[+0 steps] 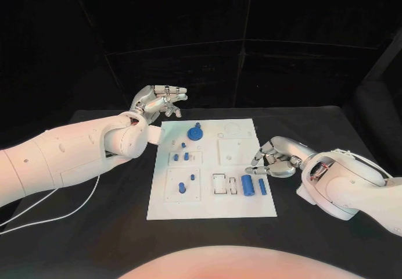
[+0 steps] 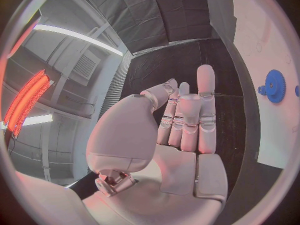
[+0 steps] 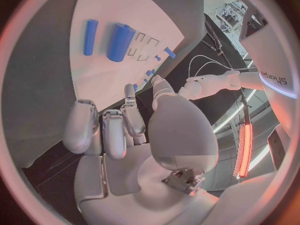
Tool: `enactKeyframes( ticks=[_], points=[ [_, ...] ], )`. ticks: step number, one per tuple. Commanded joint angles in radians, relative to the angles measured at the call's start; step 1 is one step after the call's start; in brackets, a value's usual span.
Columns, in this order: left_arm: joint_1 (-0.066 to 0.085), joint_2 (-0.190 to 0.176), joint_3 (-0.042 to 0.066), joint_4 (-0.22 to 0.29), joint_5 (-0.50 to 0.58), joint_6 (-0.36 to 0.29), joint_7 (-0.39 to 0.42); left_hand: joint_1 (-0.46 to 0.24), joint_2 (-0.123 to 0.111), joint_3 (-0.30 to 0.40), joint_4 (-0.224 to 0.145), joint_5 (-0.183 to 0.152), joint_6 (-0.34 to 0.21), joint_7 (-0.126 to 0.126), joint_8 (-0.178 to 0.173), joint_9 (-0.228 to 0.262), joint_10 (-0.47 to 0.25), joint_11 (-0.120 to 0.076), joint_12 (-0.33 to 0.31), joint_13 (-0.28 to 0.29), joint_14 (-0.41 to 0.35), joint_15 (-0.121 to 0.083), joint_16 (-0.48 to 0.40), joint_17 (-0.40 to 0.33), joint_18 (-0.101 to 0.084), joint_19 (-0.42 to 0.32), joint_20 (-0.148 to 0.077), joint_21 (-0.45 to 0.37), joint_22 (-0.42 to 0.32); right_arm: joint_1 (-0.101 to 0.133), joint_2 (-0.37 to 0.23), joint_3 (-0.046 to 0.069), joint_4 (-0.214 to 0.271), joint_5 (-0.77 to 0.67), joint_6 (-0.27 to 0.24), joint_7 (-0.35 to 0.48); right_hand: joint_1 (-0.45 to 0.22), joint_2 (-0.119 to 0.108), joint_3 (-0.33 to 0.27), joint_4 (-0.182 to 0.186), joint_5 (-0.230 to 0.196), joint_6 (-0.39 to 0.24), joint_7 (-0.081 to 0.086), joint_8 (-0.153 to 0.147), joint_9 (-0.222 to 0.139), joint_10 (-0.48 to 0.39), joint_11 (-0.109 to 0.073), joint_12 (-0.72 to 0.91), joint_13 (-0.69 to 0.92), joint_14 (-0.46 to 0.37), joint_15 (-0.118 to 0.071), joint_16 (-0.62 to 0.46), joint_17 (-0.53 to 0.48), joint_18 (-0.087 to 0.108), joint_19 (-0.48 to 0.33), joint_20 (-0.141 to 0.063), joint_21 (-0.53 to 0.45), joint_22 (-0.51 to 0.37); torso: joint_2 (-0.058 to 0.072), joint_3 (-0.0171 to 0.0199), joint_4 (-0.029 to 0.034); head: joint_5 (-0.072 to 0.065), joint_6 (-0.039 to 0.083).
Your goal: Assemble the parts on the task board
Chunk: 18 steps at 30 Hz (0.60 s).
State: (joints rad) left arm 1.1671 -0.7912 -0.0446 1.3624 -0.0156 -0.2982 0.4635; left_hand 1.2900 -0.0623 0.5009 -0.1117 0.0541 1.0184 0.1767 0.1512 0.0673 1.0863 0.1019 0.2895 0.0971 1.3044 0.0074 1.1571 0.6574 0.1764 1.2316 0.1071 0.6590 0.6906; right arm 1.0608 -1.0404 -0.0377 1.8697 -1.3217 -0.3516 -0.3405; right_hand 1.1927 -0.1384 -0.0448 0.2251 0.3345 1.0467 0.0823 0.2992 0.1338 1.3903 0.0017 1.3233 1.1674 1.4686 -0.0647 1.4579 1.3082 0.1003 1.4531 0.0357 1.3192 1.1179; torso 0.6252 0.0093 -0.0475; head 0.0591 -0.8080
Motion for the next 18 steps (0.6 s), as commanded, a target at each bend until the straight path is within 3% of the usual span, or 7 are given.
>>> enactKeyframes(
  ticks=[1, 9, 18],
  points=[
    [0.002, -0.001, 0.000, 0.003, 0.001, 0.014, 0.005, -0.001, 0.002, -0.007, 0.001, 0.006, -0.008, 0.002, -0.002, 0.000, -0.009, 0.000, 0.003, -0.001, -0.001, 0.005, 0.004, -0.001, 0.006, -0.002, 0.003, -0.006, -0.001, -0.010, 0.002, 0.000, 0.004, -0.111, 0.043, -0.123, 0.024, 0.002, -0.025, 0.013, -0.011, -0.020, 0.001, 0.011, 0.007, 0.005, 0.001, 0.005, 0.012, 0.064, -0.004, 0.006, 0.034, -0.018, 0.005, 0.001, 0.005, 0.007, 0.000, -0.0018, 0.0033, -0.006, 0.000],
    [0.001, -0.001, 0.000, 0.002, 0.001, 0.015, 0.004, -0.002, 0.003, -0.008, 0.001, 0.006, -0.008, 0.002, -0.001, 0.000, -0.009, -0.001, 0.003, -0.001, -0.001, 0.006, 0.005, 0.000, 0.006, -0.002, 0.003, -0.007, -0.001, -0.034, 0.040, -0.001, -0.018, -0.141, 0.067, -0.179, 0.050, 0.010, -0.071, 0.056, -0.014, -0.045, 0.004, 0.040, 0.024, -0.003, 0.004, 0.003, 0.021, 0.064, -0.002, 0.011, 0.043, -0.018, 0.003, 0.004, 0.008, 0.012, 0.002, -0.0013, 0.0030, -0.006, -0.002],
    [0.001, -0.002, 0.000, 0.001, 0.001, 0.017, 0.003, -0.002, 0.003, -0.008, 0.001, 0.006, -0.008, 0.002, -0.001, 0.000, -0.009, -0.001, 0.003, -0.001, -0.001, 0.006, 0.005, 0.000, 0.006, -0.002, 0.003, -0.007, -0.001, -0.045, 0.066, -0.002, -0.043, -0.176, 0.122, -0.218, 0.040, 0.017, -0.090, 0.067, -0.014, -0.047, 0.003, 0.056, 0.033, -0.005, 0.004, 0.002, 0.026, 0.064, -0.001, 0.013, 0.047, -0.019, 0.003, 0.004, 0.011, 0.018, 0.002, -0.0026, 0.0025, -0.006, -0.006]
  ],
)
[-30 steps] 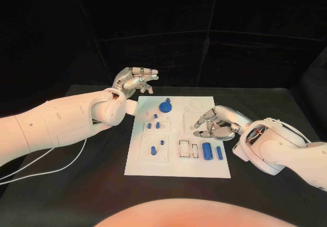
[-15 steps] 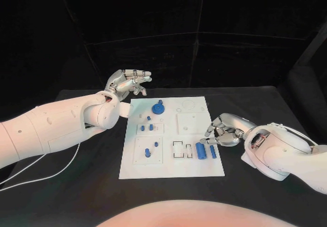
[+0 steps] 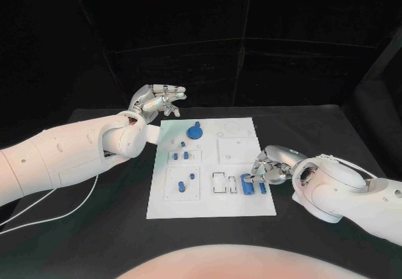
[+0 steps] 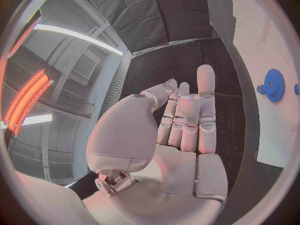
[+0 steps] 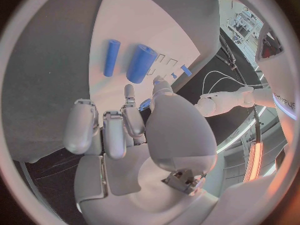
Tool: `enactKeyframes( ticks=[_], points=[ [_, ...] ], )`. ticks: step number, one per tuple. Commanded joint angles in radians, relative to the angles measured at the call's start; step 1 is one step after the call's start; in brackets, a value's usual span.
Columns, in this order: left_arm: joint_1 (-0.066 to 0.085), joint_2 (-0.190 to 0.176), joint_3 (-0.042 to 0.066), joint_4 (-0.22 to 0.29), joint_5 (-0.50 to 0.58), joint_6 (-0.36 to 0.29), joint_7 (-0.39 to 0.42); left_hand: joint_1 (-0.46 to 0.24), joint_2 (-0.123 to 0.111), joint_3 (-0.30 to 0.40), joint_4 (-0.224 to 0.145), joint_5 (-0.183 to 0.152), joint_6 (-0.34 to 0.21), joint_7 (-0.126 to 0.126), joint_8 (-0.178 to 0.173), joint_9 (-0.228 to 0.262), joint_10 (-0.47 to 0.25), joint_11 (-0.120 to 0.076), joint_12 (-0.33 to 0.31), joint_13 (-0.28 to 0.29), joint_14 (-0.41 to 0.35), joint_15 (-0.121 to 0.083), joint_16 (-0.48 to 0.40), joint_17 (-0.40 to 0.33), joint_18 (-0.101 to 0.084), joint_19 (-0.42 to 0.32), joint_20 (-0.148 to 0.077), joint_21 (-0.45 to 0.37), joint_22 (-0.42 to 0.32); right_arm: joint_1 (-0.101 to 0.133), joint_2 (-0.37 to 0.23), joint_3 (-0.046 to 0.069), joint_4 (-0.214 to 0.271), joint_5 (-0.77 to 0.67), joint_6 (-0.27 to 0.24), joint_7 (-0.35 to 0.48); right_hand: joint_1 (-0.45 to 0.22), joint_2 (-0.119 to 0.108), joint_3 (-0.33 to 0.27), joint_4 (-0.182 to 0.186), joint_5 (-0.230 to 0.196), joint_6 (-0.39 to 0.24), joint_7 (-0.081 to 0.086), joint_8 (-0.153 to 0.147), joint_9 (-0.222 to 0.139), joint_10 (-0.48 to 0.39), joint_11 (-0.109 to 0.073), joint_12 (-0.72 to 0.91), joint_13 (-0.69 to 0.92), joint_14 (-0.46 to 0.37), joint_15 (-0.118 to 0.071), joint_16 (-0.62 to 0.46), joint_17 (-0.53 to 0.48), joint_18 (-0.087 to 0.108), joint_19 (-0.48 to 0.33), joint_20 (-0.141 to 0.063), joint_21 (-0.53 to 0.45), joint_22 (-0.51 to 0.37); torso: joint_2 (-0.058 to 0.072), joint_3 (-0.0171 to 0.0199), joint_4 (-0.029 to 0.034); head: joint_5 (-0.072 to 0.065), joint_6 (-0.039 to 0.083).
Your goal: Assemble the parts on the task board
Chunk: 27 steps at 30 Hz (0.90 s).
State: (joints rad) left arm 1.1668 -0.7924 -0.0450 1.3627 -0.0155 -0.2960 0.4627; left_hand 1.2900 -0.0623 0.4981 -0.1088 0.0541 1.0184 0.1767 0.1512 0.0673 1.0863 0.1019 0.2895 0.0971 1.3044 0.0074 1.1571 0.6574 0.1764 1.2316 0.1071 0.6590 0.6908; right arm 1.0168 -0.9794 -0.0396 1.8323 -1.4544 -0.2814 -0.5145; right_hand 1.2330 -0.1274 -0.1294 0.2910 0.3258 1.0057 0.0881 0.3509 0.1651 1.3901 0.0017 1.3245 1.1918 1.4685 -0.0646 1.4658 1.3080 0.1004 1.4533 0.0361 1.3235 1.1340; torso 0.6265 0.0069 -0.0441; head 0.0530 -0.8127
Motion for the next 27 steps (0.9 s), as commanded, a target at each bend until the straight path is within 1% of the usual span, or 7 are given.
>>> enactKeyframes(
  ticks=[1, 4, 7, 9, 20, 22, 27],
  points=[
    [0.002, 0.000, 0.000, 0.001, 0.001, 0.015, 0.004, -0.002, 0.003, -0.005, -0.002, 0.006, -0.008, 0.002, -0.001, 0.000, -0.009, -0.001, 0.004, -0.001, -0.001, 0.006, 0.005, 0.000, 0.006, -0.002, 0.003, -0.007, -0.001, -0.003, 0.008, 0.000, -0.007, -0.048, 0.057, -0.047, -0.002, 0.008, -0.007, 0.001, -0.005, -0.006, -0.003, 0.006, 0.003, -0.005, 0.003, 0.001, 0.001, 0.064, -0.002, 0.005, 0.047, -0.019, 0.003, 0.004, 0.007, 0.002, 0.000, 0.0002, -0.0012, 0.001, -0.001],
    [0.002, 0.000, 0.000, 0.001, 0.001, 0.018, 0.003, -0.002, 0.003, -0.005, -0.002, 0.006, -0.008, 0.002, -0.001, 0.000, -0.009, -0.001, 0.004, -0.001, -0.001, 0.006, 0.005, 0.000, 0.006, -0.002, 0.003, -0.007, -0.001, -0.009, 0.014, 0.000, -0.010, -0.061, 0.070, -0.051, -0.007, 0.011, -0.011, 0.002, -0.005, -0.006, -0.004, 0.011, 0.006, -0.005, 0.003, 0.000, 0.003, 0.064, -0.002, 0.005, 0.048, -0.019, 0.002, 0.004, 0.007, 0.003, 0.001, 0.0008, -0.0005, 0.002, -0.006],
    [0.002, 0.000, 0.000, 0.000, 0.001, 0.022, 0.002, -0.003, 0.003, -0.006, 0.000, 0.006, -0.008, 0.002, -0.001, 0.000, -0.010, 0.000, 0.004, -0.001, -0.002, 0.006, 0.005, -0.001, 0.006, -0.002, 0.004, -0.007, -0.001, -0.015, 0.019, 0.000, -0.012, -0.078, 0.083, -0.053, -0.012, 0.015, -0.014, 0.002, -0.004, -0.006, -0.005, 0.015, 0.008, -0.006, 0.003, -0.001, 0.002, 0.064, -0.002, 0.006, 0.048, -0.019, 0.002, 0.004, 0.008, 0.004, 0.001, 0.0010, 0.0004, 0.002, -0.007],
    [0.002, 0.000, 0.000, -0.001, 0.001, 0.023, 0.002, -0.003, 0.003, -0.006, 0.000, 0.006, -0.008, 0.002, -0.001, 0.000, -0.010, 0.000, 0.004, -0.001, -0.002, 0.006, 0.005, -0.001, 0.006, -0.002, 0.004, -0.007, -0.001, -0.019, 0.022, 0.000, -0.014, -0.084, 0.088, -0.054, -0.014, 0.017, -0.016, 0.002, -0.004, -0.006, -0.005, 0.017, 0.010, -0.007, 0.002, -0.002, 0.002, 0.064, -0.002, 0.006, 0.049, -0.019, 0.002, 0.004, 0.008, 0.004, 0.000, 0.0002, 0.0001, 0.003, -0.007],
    [0.001, 0.001, 0.000, -0.002, 0.001, 0.026, 0.000, -0.003, 0.003, -0.006, 0.000, 0.006, -0.008, 0.002, -0.001, 0.000, -0.010, 0.000, 0.004, -0.001, -0.002, 0.006, 0.005, -0.001, 0.006, -0.002, 0.004, -0.007, -0.001, -0.040, 0.051, 0.000, -0.033, -0.084, 0.102, -0.057, -0.013, 0.020, -0.018, 0.001, -0.005, -0.010, -0.005, 0.020, 0.012, -0.011, 0.002, -0.007, -0.003, 0.064, -0.003, 0.006, 0.050, -0.019, 0.001, 0.004, 0.007, 0.003, 0.000, 0.0004, -0.0007, 0.006, -0.008],
    [0.001, 0.001, 0.000, -0.002, 0.001, 0.026, -0.001, -0.003, 0.003, -0.006, 0.000, 0.006, -0.008, 0.002, -0.001, 0.000, -0.010, 0.000, 0.004, -0.001, -0.002, 0.006, 0.005, -0.001, 0.006, -0.002, 0.004, -0.007, -0.001, -0.043, 0.056, 0.000, -0.037, -0.084, 0.099, -0.060, -0.009, 0.027, -0.017, 0.000, -0.001, -0.011, -0.005, 0.024, 0.014, -0.010, 0.002, -0.007, -0.001, 0.064, -0.003, 0.007, 0.052, -0.019, 0.001, 0.003, 0.008, 0.005, 0.000, -0.0003, -0.0005, 0.007, -0.008],
    [0.001, 0.000, 0.000, -0.002, 0.001, 0.026, -0.001, -0.003, 0.003, -0.006, 0.000, 0.006, -0.008, 0.002, -0.001, 0.000, -0.010, 0.000, 0.004, -0.001, -0.002, 0.006, 0.005, -0.001, 0.006, -0.002, 0.004, -0.007, -0.001, -0.046, 0.063, 0.000, -0.045, -0.083, 0.081, -0.069, 0.018, 0.061, -0.009, -0.006, 0.031, -0.014, -0.007, 0.038, 0.023, -0.009, 0.000, -0.007, 0.004, 0.065, -0.004, 0.009, 0.057, -0.020, 0.002, 0.002, 0.012, 0.011, 0.000, -0.0006, -0.0004, 0.007, -0.009]
  ],
)
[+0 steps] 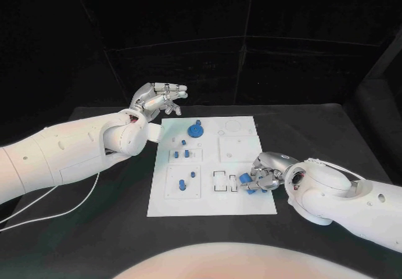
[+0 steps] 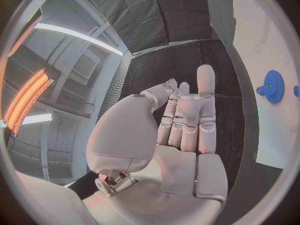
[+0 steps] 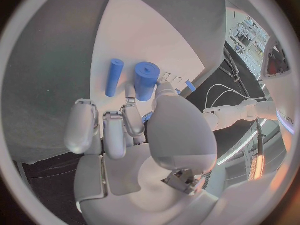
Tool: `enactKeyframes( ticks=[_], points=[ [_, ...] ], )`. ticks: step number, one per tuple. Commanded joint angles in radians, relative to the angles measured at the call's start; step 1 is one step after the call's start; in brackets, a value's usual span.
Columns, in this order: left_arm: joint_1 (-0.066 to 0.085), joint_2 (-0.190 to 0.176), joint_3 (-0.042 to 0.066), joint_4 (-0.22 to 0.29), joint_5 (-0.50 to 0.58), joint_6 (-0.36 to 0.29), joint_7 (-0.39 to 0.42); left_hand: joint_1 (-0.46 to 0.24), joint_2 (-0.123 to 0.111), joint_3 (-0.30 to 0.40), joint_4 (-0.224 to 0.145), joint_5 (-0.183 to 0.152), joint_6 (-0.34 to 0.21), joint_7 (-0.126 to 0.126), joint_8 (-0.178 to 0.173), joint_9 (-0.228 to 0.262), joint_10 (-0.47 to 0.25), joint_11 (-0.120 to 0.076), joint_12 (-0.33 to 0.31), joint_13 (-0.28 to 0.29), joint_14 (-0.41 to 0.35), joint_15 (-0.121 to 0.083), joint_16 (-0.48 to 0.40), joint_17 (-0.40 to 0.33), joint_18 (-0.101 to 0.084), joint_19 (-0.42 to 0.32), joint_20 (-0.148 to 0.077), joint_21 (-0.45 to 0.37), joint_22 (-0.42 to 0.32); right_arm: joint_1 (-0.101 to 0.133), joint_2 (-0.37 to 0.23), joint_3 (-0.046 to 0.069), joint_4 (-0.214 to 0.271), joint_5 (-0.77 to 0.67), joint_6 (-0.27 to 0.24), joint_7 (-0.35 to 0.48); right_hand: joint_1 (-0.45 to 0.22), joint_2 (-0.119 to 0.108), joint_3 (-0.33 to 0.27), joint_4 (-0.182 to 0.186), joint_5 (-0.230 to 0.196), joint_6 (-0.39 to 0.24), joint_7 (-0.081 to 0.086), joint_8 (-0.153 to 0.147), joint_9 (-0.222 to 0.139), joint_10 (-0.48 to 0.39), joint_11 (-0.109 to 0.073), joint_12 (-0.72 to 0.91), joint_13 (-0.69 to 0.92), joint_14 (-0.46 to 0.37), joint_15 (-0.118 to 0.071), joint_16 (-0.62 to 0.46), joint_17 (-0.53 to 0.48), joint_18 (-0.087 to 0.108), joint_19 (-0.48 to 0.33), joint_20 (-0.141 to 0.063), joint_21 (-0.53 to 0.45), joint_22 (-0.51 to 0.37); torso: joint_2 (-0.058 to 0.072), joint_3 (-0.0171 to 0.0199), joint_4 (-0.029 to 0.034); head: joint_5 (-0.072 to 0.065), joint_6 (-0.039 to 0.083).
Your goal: Assemble the parts on the task board
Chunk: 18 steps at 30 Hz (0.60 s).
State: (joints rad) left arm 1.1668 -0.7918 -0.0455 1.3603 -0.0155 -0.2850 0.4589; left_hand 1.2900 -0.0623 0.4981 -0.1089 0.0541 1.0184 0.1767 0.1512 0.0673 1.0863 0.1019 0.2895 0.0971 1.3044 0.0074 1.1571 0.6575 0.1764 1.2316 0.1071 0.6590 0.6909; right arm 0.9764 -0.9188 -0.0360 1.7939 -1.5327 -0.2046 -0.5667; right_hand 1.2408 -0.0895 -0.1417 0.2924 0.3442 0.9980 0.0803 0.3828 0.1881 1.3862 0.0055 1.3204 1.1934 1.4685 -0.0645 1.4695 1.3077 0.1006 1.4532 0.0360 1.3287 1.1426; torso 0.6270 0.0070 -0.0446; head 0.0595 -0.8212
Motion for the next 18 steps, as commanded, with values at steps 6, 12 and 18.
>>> enactKeyframes(
  ticks=[6, 12, 18],
  points=[
    [0.001, -0.002, 0.000, 0.002, 0.001, 0.015, 0.003, -0.003, 0.003, -0.006, 0.000, 0.006, -0.008, 0.002, -0.001, 0.000, -0.010, 0.000, 0.004, -0.001, -0.002, 0.006, 0.005, -0.001, 0.006, -0.002, 0.003, -0.007, -0.001, -0.007, -0.009, -0.004, 0.009, 0.001, -0.091, -0.012, 0.040, 0.053, 0.005, -0.011, 0.077, 0.013, -0.008, 0.032, 0.018, 0.002, -0.011, 0.000, 0.016, 0.068, -0.010, 0.013, 0.074, -0.023, 0.006, -0.002, 0.016, 0.019, -0.001, 0.0001, -0.0007, 0.004, -0.002],
    [0.001, -0.003, 0.000, 0.001, 0.001, 0.014, 0.003, -0.003, 0.003, -0.006, 0.000, 0.006, -0.008, 0.002, -0.001, 0.000, -0.010, 0.000, 0.004, -0.001, -0.002, 0.006, 0.005, -0.001, 0.006, -0.002, 0.003, -0.007, -0.001, -0.007, -0.042, -0.003, 0.056, 0.049, -0.214, 0.045, 0.056, 0.064, 0.002, -0.012, 0.128, 0.023, -0.017, 0.049, 0.035, 0.006, -0.019, 0.000, 0.023, 0.069, -0.016, 0.017, 0.083, -0.023, 0.007, -0.008, 0.019, 0.023, -0.002, 0.0000, -0.0017, 0.003, 0.001],
    [0.001, 0.000, 0.000, 0.001, 0.001, 0.014, 0.003, -0.005, 0.003, -0.007, 0.001, 0.006, -0.009, 0.002, -0.001, 0.000, -0.011, 0.000, 0.005, -0.001, -0.002, 0.006, 0.005, -0.001, 0.006, -0.002, 0.004, -0.007, -0.002, -0.006, -0.048, -0.003, 0.083, 0.153, -0.294, 0.132, 0.068, 0.076, 0.006, -0.012, 0.136, 0.017, -0.018, 0.049, 0.041, 0.012, -0.020, 0.005, 0.034, 0.070, -0.018, 0.020, 0.088, -0.024, 0.008, -0.010, 0.022, 0.028, -0.002, -0.0003, 0.0021, 0.003, 0.005]
  ],
)
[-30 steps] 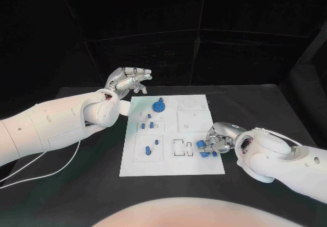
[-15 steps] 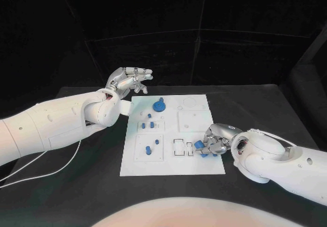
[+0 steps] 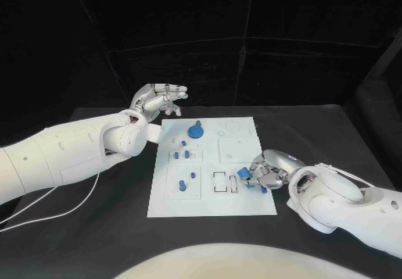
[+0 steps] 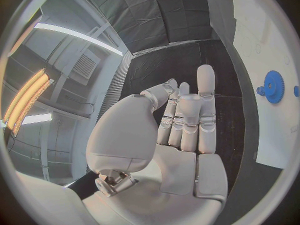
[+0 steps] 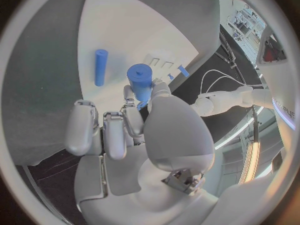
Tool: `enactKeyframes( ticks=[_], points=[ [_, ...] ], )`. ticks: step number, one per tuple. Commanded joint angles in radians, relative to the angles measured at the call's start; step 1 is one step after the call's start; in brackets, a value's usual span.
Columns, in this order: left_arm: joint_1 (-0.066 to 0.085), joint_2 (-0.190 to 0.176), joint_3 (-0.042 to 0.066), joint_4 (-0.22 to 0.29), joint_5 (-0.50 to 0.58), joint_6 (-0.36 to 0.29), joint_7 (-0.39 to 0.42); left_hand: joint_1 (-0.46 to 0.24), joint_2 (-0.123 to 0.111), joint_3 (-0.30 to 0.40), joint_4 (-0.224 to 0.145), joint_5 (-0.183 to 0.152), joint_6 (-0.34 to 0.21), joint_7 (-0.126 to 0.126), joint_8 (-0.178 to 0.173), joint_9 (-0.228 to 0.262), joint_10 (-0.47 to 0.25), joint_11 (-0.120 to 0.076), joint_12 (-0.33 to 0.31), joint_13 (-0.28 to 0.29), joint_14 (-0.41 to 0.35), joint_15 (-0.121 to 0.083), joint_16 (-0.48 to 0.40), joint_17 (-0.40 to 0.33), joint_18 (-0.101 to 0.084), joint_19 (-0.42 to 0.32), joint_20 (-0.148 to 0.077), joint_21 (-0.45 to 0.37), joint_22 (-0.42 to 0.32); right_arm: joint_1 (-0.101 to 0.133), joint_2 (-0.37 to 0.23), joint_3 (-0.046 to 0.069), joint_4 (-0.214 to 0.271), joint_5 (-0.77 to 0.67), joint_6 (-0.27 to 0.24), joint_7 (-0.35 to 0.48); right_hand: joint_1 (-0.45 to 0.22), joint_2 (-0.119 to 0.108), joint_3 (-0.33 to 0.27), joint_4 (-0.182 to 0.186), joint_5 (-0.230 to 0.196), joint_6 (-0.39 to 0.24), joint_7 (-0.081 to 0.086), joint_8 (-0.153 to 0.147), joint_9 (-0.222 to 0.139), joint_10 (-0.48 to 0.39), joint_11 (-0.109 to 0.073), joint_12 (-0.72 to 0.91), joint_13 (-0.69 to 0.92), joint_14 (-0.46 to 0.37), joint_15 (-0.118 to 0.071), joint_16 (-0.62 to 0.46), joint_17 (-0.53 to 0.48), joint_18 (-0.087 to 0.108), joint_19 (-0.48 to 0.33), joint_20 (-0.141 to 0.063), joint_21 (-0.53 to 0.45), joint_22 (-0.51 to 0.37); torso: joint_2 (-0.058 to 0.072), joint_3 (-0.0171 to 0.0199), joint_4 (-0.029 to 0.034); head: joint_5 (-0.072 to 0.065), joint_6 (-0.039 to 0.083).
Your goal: Assemble the parts on the task board
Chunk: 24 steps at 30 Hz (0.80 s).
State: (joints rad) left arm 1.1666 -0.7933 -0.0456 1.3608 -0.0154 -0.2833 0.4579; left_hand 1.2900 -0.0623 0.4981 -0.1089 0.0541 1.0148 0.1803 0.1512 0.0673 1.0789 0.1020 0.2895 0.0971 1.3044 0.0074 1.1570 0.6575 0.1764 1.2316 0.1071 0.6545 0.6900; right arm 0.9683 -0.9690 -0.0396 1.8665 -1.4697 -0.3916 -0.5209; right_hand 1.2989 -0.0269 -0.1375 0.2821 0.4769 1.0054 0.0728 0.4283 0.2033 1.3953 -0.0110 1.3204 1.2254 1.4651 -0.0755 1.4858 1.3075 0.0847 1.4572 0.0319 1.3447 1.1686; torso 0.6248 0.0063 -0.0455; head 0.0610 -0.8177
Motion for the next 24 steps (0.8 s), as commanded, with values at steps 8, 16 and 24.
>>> enactKeyframes(
  ticks=[8, 16, 24],
  points=[
    [0.002, 0.001, 0.000, 0.002, 0.001, 0.011, 0.003, -0.005, 0.003, -0.007, 0.001, 0.006, -0.005, -0.002, -0.001, 0.000, -0.004, 0.000, 0.005, -0.001, -0.002, 0.006, 0.005, -0.001, 0.006, -0.002, 0.004, -0.003, -0.001, 0.002, 0.043, 0.001, 0.006, 0.128, -0.065, 0.075, -0.001, 0.021, -0.008, 0.005, -0.017, 0.011, -0.011, 0.008, 0.034, 0.005, -0.004, 0.003, 0.002, 0.074, -0.008, 0.005, 0.092, -0.008, 0.004, -0.007, 0.007, 0.003, 0.002, 0.0003, 0.0001, 0.011, 0.002],
    [0.002, 0.007, 0.000, 0.003, 0.001, 0.011, 0.002, -0.005, 0.003, -0.007, 0.001, 0.006, -0.005, -0.002, -0.001, 0.000, -0.004, 0.000, 0.005, -0.001, -0.002, 0.006, 0.005, -0.001, 0.006, -0.002, 0.004, -0.003, -0.001, 0.003, 0.104, 0.001, -0.021, 0.133, 0.011, 0.014, -0.040, 0.045, -0.035, 0.008, -0.076, 0.025, -0.019, 0.028, 0.060, 0.008, -0.010, -0.002, 0.004, 0.074, -0.012, 0.007, 0.095, -0.009, 0.006, -0.010, 0.012, 0.011, 0.002, -0.0001, 0.0036, 0.010, 0.002],
    [0.002, 0.011, 0.000, 0.003, 0.001, 0.012, 0.000, -0.005, 0.004, -0.007, 0.001, 0.006, -0.005, -0.002, 0.000, 0.000, -0.004, 0.000, 0.006, -0.001, -0.003, 0.006, 0.005, -0.003, 0.006, -0.002, 0.004, -0.003, -0.001, 0.003, 0.140, 0.001, -0.045, 0.133, 0.063, -0.049, -0.076, 0.067, -0.062, 0.008, -0.130, 0.034, -0.028, 0.047, 0.086, 0.011, -0.017, -0.009, 0.003, 0.074, -0.017, 0.005, 0.093, -0.009, 0.005, -0.015, 0.012, 0.011, 0.001, -0.0002, 0.0012, 0.017, 0.000]
  ],
)
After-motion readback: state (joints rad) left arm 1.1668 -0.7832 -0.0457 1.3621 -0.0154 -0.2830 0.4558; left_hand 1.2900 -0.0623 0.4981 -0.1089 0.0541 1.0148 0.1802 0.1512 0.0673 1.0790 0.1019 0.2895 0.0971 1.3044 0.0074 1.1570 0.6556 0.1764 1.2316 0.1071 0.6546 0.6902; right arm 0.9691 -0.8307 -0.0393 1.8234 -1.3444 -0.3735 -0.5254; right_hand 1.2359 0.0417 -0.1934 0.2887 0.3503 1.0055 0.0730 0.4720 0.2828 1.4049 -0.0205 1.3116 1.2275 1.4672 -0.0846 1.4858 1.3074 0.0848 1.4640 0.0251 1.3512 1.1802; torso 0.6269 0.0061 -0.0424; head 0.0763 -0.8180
